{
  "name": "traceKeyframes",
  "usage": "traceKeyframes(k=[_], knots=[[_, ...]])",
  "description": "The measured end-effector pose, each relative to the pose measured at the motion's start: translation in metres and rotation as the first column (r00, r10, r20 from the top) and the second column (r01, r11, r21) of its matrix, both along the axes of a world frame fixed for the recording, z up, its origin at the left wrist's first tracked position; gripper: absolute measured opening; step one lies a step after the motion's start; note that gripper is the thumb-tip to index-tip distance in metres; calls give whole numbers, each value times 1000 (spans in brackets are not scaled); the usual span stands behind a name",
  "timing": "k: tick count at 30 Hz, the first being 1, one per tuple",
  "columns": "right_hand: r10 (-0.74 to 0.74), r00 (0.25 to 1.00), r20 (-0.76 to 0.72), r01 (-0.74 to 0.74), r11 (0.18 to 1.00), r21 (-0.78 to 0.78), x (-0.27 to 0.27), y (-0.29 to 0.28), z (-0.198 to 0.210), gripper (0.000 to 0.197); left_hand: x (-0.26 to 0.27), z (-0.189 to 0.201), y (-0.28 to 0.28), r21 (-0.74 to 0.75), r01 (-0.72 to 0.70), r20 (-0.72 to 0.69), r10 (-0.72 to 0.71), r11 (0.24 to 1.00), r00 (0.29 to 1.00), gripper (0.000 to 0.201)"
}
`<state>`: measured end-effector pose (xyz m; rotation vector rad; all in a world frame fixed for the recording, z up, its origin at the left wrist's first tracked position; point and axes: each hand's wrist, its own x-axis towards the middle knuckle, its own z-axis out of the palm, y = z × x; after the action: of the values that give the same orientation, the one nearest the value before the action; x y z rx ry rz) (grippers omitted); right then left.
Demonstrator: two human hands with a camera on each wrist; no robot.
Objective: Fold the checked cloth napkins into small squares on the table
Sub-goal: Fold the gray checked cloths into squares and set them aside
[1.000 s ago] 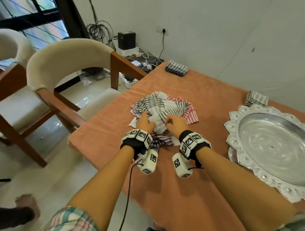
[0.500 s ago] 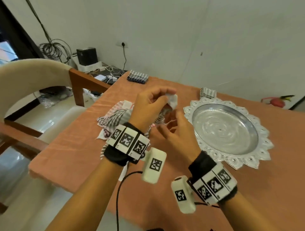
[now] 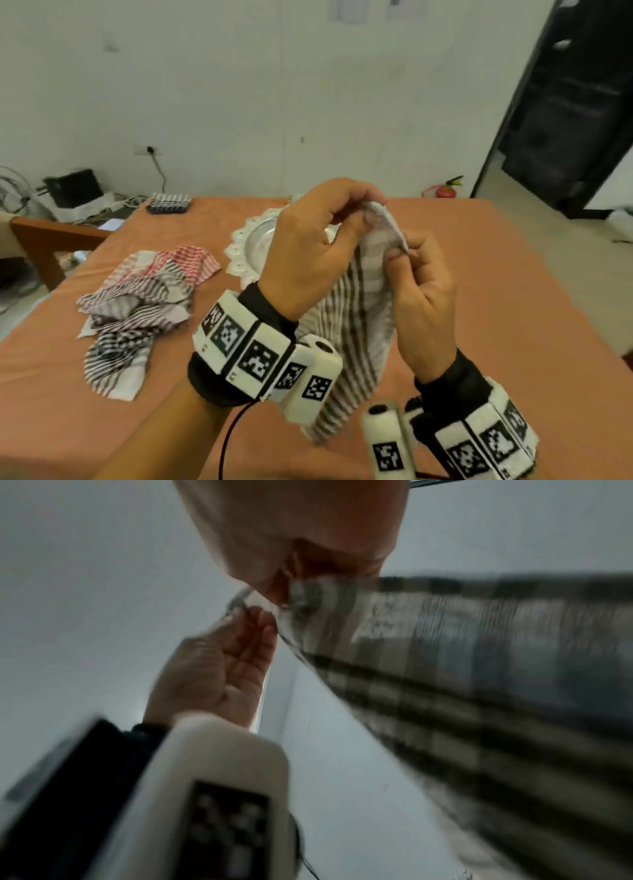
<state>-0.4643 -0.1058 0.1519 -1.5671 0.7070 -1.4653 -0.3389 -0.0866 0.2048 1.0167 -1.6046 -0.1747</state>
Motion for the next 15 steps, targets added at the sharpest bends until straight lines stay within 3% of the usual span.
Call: traceKeyframes(k=[2, 6, 11, 14, 15], knots=[[7, 1000, -3, -7, 998, 58, -45, -2, 2, 14, -38, 0, -11, 10, 6, -24, -5, 1000, 1000, 17], [-9, 971, -240, 17, 999, 32, -132, -9, -4, 27, -99, -4, -38, 65, 31, -91, -25, 997, 996, 6], [-87, 822, -563, 140, 989, 53, -235, -35, -22, 27, -123, -15, -108, 218, -89, -225, 139, 972, 965, 10], [-84, 719, -690, 194, 977, 83, -283, -58, -19, 59, -111, -25, -160, 317, -208, -156, 268, 925, 951, 7], [-66, 690, -721, 197, 975, 99, -295, -69, -16, 58, -107, -27, -175, 348, -226, -158, 295, 910, 942, 7]])
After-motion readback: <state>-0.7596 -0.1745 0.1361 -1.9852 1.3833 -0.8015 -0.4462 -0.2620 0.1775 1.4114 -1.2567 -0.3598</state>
